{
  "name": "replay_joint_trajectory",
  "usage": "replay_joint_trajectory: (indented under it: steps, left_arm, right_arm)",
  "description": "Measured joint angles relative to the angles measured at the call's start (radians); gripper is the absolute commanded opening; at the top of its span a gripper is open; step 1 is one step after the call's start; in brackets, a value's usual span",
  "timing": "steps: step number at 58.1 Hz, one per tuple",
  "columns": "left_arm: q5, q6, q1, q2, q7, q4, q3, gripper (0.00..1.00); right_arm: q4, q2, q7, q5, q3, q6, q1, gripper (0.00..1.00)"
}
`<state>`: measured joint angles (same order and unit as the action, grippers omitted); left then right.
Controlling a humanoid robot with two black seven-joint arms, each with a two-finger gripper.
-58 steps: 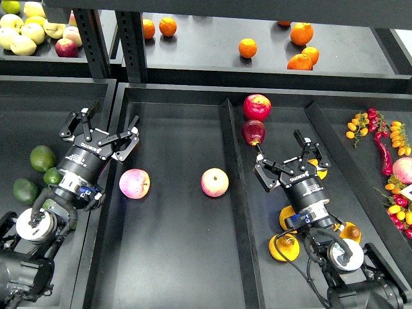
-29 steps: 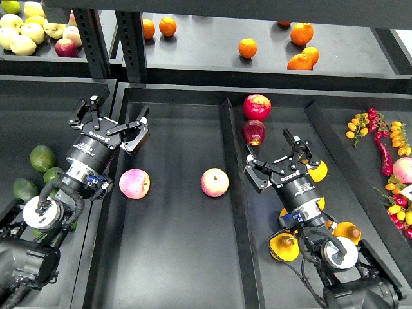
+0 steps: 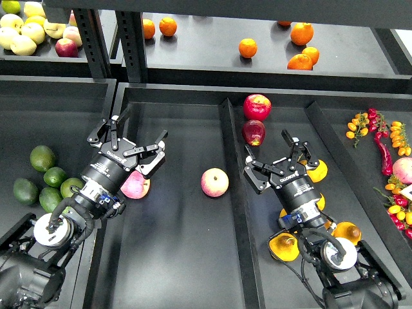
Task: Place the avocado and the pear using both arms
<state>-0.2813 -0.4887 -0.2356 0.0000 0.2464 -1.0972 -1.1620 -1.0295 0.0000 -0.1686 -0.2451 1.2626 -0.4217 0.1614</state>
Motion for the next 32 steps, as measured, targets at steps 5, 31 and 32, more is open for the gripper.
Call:
replay_joint_trajectory:
  steps: [5,31,32]
  left_arm:
    - [0.002,0.000,0.018,0.000,0.002,-0.009,0.004,1.00]
    - [0.004,0.000,0.030,0.000,0.004,-0.018,0.008,1.00]
    - [0.004,0.000,0.030,0.000,0.004,-0.018,0.008,1.00]
  right_arm:
    - [0.000,0.000,0.000,0.000,-0.002,0.001,-0.003,0.99]
    - [0.000,0.000,0.000,0.000,-0.008,-0.004,-0.009,0.99]
    - [0.000,0.000,0.000,0.000,-0.008,-0.004,-0.009,0.99]
